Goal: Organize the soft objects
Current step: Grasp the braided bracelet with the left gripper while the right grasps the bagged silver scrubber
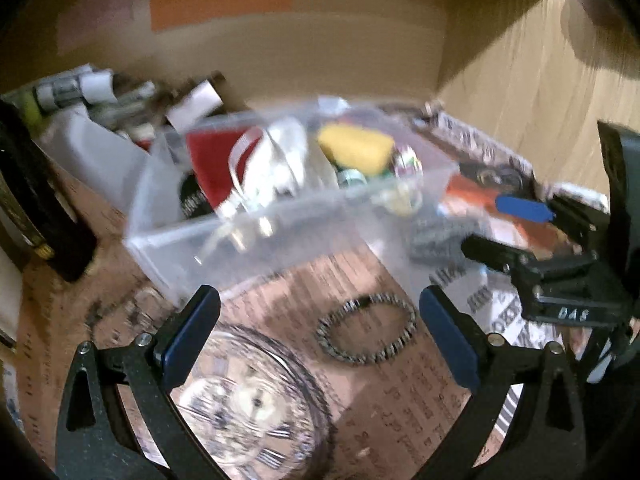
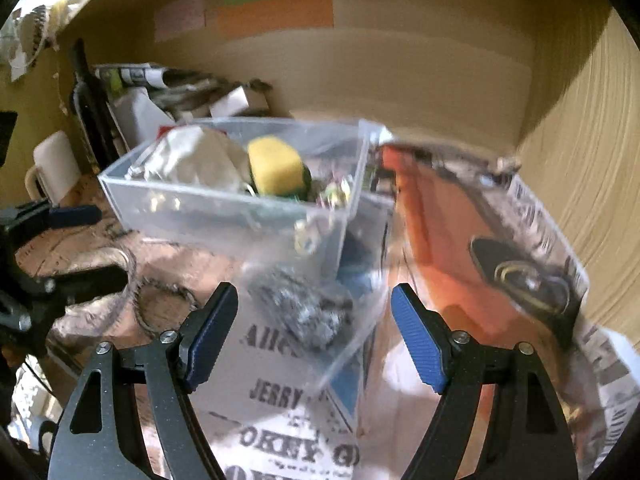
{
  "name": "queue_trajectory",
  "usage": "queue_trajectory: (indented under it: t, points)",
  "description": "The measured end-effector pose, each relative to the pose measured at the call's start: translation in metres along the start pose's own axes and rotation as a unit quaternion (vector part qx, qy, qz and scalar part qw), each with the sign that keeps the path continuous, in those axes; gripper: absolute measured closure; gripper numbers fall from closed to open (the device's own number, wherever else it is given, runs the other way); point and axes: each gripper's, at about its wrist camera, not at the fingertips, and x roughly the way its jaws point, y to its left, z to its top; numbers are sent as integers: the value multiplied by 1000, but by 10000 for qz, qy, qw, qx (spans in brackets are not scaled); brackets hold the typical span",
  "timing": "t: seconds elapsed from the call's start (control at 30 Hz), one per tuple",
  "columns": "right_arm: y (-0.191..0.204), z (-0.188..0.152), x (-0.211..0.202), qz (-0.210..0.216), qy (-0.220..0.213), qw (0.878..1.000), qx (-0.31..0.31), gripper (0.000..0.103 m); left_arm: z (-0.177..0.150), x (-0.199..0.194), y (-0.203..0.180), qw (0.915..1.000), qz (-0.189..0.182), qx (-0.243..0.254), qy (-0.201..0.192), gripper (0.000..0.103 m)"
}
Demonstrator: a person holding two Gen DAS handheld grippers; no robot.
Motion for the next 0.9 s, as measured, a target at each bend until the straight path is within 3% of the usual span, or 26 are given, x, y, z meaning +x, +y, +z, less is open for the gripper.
queue_trajectory:
  t: [0.33,0.43,0.57,0.63,0.9]
  points:
    - [-7,-6,30,158,459,9988,41,26,-21,40,-12,9977,-196,-80,643,2]
    - [-7,-10,35,268,553,9981,66,38,-24,43,-13,9981,-127,-95,595,4]
    - [-5,-12,34,342,533,9980,21,59,-24,41,-15,9985,-142,-30,521,17]
    - [-4,-13,33,362,515,9980,3,63,-24,39,-17,9987,-186,-33,474,27]
    - [2,-15,18,414,285,9987,-15,68,-24,31,-9,9988,-295,-91,384,51]
